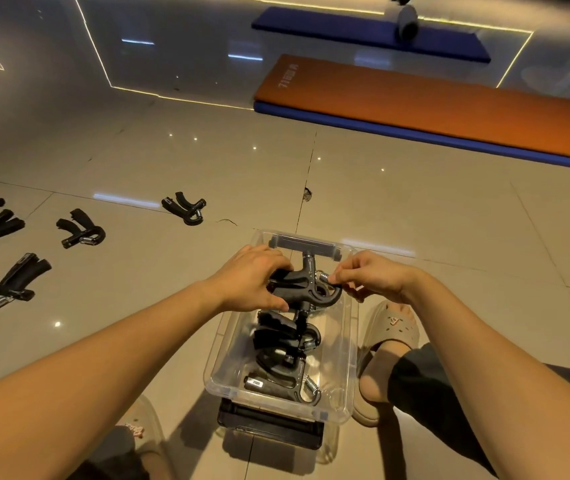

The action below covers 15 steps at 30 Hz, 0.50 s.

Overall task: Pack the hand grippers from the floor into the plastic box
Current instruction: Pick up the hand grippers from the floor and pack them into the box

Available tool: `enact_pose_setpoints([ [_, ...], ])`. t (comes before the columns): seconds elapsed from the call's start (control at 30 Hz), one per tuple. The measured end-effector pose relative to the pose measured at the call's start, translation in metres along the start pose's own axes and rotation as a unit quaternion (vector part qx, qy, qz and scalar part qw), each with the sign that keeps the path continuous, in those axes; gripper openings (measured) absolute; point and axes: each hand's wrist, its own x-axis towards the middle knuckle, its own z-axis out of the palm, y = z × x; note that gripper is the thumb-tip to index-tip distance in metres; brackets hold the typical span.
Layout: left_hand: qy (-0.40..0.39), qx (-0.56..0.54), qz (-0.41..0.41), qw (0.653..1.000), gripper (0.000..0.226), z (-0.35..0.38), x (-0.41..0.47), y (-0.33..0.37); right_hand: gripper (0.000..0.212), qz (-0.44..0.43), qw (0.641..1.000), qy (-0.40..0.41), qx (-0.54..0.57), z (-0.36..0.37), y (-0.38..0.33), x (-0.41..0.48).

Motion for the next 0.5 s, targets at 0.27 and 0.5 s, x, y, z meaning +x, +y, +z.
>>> enact_pose_setpoints([
  [0.27,-0.013,0.013,-0.017,1.000,0.071,0.024,-0.008,-0.009,0.047,-0.036,0.932,0.285,-0.222,0.001,0.026,0.017],
  [0.5,-0.118,0.021,0.004,0.993,0.079,0.060,-0.014,-0.002,0.092,-0.033,0.895,0.237,-0.376,0.012,0.060,0.027],
])
